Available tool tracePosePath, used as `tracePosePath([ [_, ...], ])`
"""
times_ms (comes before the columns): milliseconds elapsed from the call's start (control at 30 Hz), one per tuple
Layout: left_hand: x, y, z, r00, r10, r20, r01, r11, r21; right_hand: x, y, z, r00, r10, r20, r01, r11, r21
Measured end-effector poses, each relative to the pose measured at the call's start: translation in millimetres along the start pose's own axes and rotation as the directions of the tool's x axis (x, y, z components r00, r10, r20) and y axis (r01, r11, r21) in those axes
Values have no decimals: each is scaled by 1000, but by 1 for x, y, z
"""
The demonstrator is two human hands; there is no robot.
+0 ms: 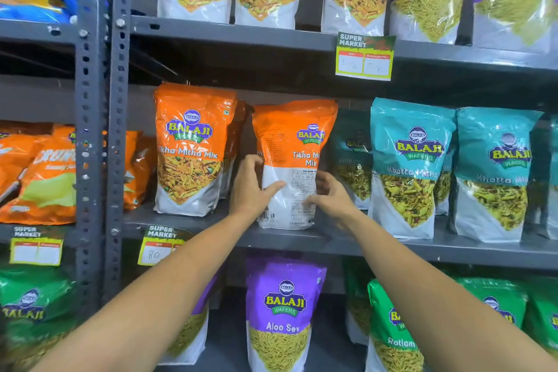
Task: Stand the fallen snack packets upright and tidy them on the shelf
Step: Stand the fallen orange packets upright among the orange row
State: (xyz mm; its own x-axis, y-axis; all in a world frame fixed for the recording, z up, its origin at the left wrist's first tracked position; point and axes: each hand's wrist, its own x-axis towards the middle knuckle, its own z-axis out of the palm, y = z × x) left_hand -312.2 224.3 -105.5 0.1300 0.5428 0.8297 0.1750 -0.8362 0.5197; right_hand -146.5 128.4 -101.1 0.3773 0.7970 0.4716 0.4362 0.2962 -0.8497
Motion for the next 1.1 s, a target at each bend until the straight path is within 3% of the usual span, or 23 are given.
tracePosePath([
  [67, 2, 2, -2, 997, -11, -78, 20, 993, 115, 2, -3, 1, 998, 59, -21, -57, 995, 87],
  [267, 5, 4, 3, 996, -51, 77, 33, 975, 221, 7, -10, 6, 981, 185, -49, -161, 936, 313],
  [333, 6, 2, 4, 979, -144, 142, 123, 981, 148, 6, -14, 7, 979, 167, -121, -129, 954, 270],
  [400, 7, 2, 2, 925, -274, 263, 299, 952, -58, 5, -15, 7, 979, 119, -165, -85, 977, 196],
  [533, 4, -4, 1, 867, -227, 443, 338, 922, -190, 3, -11, 10, 987, 86, -139, -61, 983, 173],
  [633, 7, -17, -1, 804, -254, 538, 465, 832, -303, 6, -6, 8, 987, 108, -119, -73, 963, 260],
  [767, 20, -32, -8, 726, -270, 633, 535, 799, -273, 9, -4, 1, 996, 68, -60, -54, 978, 204],
  [900, 25, -27, -4, 657, -286, 697, 666, 653, -360, 10, 1, 4, 988, 137, -65, -109, 938, 328],
  [1100, 28, -17, 5, 681, -346, 645, 655, 682, -326, 14, -10, 2, 990, 131, -54, -131, 991, 5],
])
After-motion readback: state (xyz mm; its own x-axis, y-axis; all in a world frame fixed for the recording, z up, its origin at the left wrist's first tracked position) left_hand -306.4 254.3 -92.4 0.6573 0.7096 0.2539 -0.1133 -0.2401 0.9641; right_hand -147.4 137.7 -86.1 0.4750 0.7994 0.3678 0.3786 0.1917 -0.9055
